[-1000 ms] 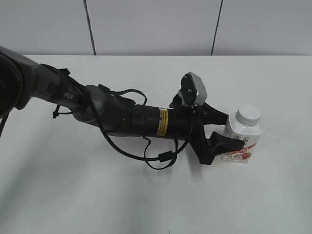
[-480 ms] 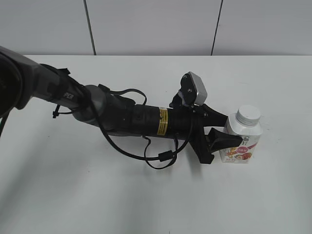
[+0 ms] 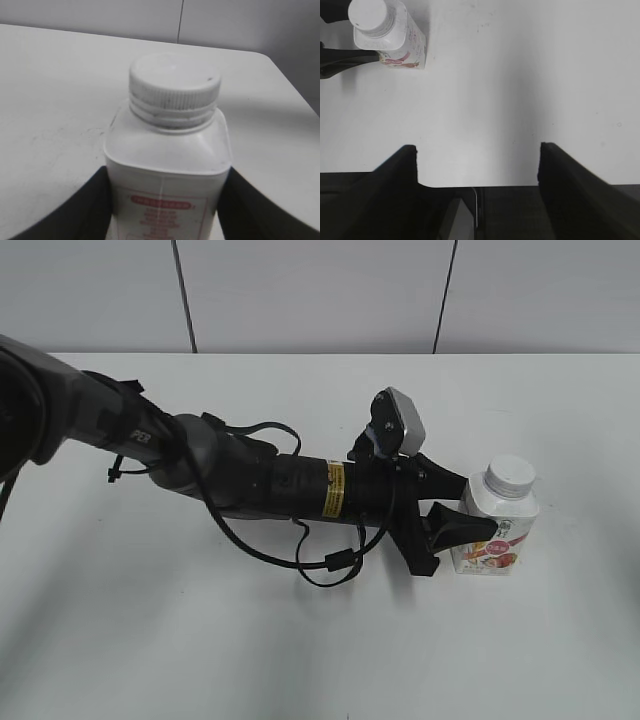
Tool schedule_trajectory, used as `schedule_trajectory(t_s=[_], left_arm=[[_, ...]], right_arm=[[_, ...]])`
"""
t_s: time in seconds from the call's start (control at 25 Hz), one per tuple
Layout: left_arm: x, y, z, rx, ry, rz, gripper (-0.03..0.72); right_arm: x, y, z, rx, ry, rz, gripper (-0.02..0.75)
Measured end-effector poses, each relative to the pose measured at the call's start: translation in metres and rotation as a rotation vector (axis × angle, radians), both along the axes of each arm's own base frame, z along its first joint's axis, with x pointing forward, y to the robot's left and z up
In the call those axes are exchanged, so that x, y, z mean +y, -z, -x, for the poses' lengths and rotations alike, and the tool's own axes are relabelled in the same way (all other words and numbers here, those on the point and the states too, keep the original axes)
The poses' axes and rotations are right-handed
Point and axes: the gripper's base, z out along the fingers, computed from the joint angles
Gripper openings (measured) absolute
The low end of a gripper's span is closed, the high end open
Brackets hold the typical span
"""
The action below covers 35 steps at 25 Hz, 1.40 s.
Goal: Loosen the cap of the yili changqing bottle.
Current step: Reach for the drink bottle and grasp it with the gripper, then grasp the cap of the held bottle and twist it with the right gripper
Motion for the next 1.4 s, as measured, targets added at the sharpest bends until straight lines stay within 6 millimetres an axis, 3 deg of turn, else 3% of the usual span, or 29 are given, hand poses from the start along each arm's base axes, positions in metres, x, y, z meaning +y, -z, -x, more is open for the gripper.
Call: schedule_trajectory(t_s=[0.12, 0.28, 0.64, 0.84, 1.16, 1.4], left_arm=[[0.0, 0.0, 0.0, 0.0, 0.0, 0.0, 0.391], [0.0, 0.0, 0.0, 0.0, -0.001, -0.002, 0.391], [0.0, 0.0, 0.0, -0.002, -0.001, -0.002, 0.389], [0.0, 0.0, 0.0, -0.003, -0.001, -0.004, 0.389], [0.0, 0.0, 0.0, -0.003, -0.002, -0.006, 0.387], [-0.001, 0.0, 0.0, -0.003, -0.002, -0.006, 0.387]], right_arm=[[0.003, 0.001, -0.033, 0.099, 0.004, -0.015, 0.572], [0.006, 0.006, -0.076, 0.175, 0.017, -0.02, 0.495], [0.016, 0.036, -0.137, 0.313, 0.021, -0.083, 0.45], [0.027, 0.056, -0.153, 0.38, -0.007, -0.087, 0.449], [0.087, 0.065, -0.167, 0.408, -0.17, -0.063, 0.449], [0.116, 0.068, -0.182, 0.403, -0.204, -0.065, 0.449]])
